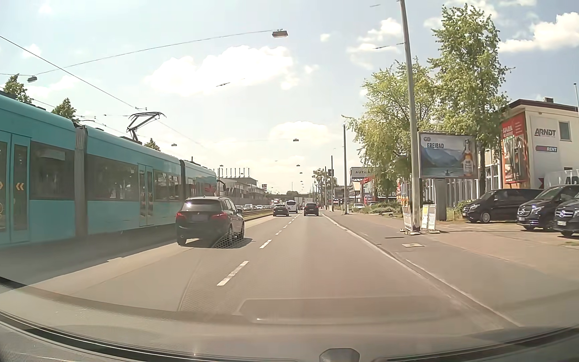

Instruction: Follow the waypoints while adhering to traffic rules and regulations

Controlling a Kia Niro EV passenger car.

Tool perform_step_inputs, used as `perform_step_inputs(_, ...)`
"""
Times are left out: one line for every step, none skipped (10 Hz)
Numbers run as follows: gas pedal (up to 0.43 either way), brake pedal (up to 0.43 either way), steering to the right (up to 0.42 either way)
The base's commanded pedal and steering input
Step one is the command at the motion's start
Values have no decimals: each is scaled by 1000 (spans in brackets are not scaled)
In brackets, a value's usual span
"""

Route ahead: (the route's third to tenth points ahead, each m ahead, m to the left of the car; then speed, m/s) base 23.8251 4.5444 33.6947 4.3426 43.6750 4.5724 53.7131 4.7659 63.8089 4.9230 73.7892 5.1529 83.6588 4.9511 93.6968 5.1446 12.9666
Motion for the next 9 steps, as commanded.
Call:
perform_step_inputs(130, 30, -1)
perform_step_inputs(130, 30, -1)
perform_step_inputs(130, 30, -1)
perform_step_inputs(130, 30, -1)
perform_step_inputs(130, 30, -1)
perform_step_inputs(130, 30, -1)
perform_step_inputs(130, 30, -1)
perform_step_inputs(130, 30, -1)
perform_step_inputs(130, 30, -1)
